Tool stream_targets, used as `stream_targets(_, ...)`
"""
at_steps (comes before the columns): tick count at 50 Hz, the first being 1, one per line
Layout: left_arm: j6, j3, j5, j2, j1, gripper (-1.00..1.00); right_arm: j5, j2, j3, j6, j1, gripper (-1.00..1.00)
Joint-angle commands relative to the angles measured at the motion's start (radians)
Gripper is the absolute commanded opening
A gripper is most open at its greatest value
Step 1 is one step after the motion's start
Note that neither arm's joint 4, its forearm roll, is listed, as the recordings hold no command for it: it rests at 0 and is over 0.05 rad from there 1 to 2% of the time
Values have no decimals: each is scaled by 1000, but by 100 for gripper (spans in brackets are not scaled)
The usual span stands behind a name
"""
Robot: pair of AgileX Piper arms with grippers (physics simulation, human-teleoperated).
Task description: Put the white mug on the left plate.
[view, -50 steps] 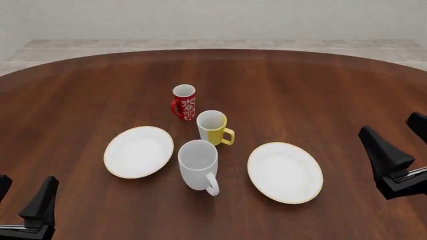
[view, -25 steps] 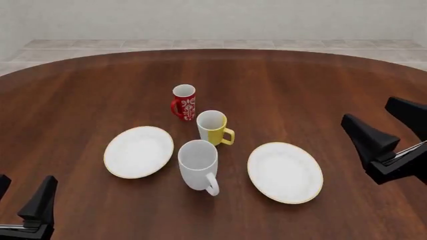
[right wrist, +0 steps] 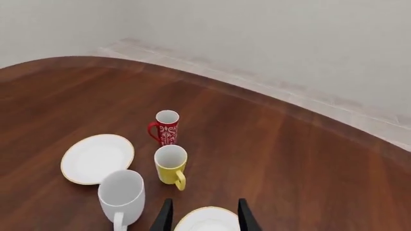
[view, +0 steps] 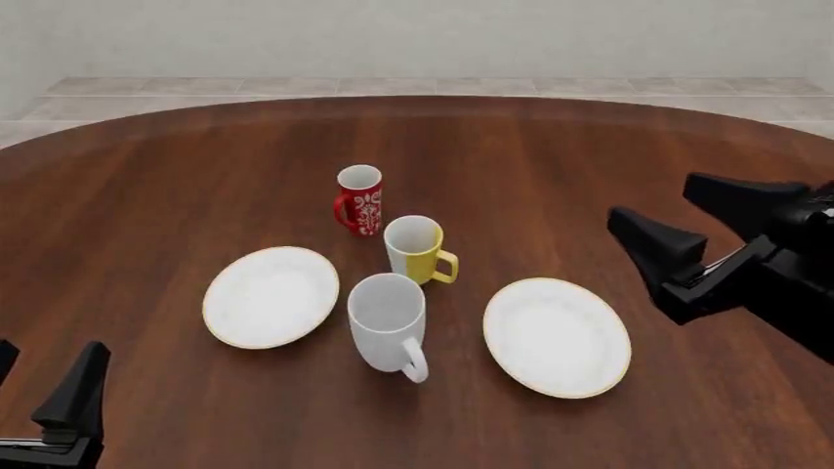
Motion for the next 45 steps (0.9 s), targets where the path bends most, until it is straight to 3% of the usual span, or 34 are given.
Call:
stream_targets(1,0,0,-2,0,-2,100,-37,59,-7,13,22,100)
stream_targets(45,8,4,-2,0,-9,100,-157,193,24,66,217,100)
